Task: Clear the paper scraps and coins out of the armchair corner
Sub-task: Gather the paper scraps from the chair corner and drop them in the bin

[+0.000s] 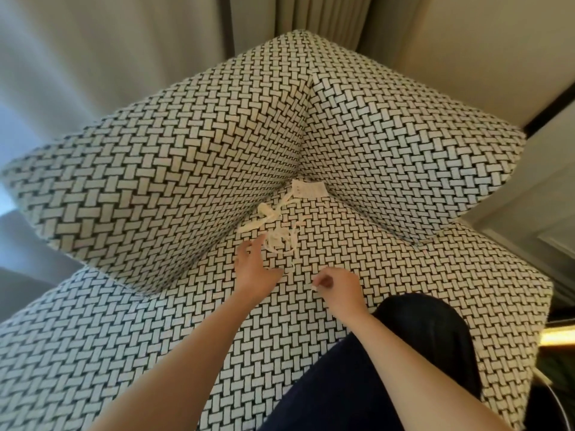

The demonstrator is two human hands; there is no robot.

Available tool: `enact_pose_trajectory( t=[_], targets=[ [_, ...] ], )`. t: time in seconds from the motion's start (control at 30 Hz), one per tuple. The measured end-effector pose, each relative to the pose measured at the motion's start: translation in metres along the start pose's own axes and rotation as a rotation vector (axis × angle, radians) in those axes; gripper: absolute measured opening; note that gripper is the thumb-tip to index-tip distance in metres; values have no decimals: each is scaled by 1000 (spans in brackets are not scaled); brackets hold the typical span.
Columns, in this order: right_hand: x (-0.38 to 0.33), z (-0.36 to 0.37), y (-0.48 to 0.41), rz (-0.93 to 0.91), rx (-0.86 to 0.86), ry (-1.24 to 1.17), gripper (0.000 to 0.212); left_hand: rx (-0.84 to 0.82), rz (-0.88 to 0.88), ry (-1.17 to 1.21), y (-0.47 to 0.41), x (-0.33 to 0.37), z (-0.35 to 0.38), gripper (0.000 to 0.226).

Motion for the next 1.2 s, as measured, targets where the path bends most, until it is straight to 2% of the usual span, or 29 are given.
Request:
enact_pose_trajectory(
  t=[0.13, 0.3, 0.37, 0.47, 0.57, 0.63, 0.73, 0.87, 1.07, 1.13, 1.2],
  targets=[
    [-3, -15, -1, 55, 92, -249, 14, -102, -71, -215, -13, 11, 10, 108],
    [-1, -20, -2, 109, 138, -351, 15, 8, -38, -220, -17, 9, 23, 103],
    [-2, -20, -2, 106, 135, -348, 16, 84, -49, -137, -17, 8, 25, 100],
    [-2, -22, -4, 114, 133, -380, 15, 176, -138, 187, -20, 6, 24, 95],
    [-1, -24, -6, 132, 146, -412, 14, 280, -67, 411, -13, 2, 19, 78],
    [0, -25, -7, 138, 159, -419, 13, 353, -35, 430, 0, -5, 15, 66],
    [1, -23, -7, 140, 147, -409, 10, 392, -37, 155, 16, -23, 18, 67],
    [1, -23, -7, 135, 131, -397, 10, 191, -14, -270, 21, -26, 27, 101],
    [-2, -26, -3, 127, 158, -405, 9, -16, 38, -555, 19, -8, 48, 128],
    [-2, -27, -1, 125, 160, -411, 8, -54, 42, -615, 23, -6, 56, 129],
    [-2, -28, 0, 122, 163, -411, 8, 0, 73, -619, 26, -7, 62, 121]
  ],
)
Point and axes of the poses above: each hand's wrist, its own y-axis away from the middle knuckle, its own z-axis out of the palm, x = y × z, the point moved 1 cm from there along -y, towards the middle knuckle, and after that the axes turned 4 degrees about z, right-handed, at the moved point
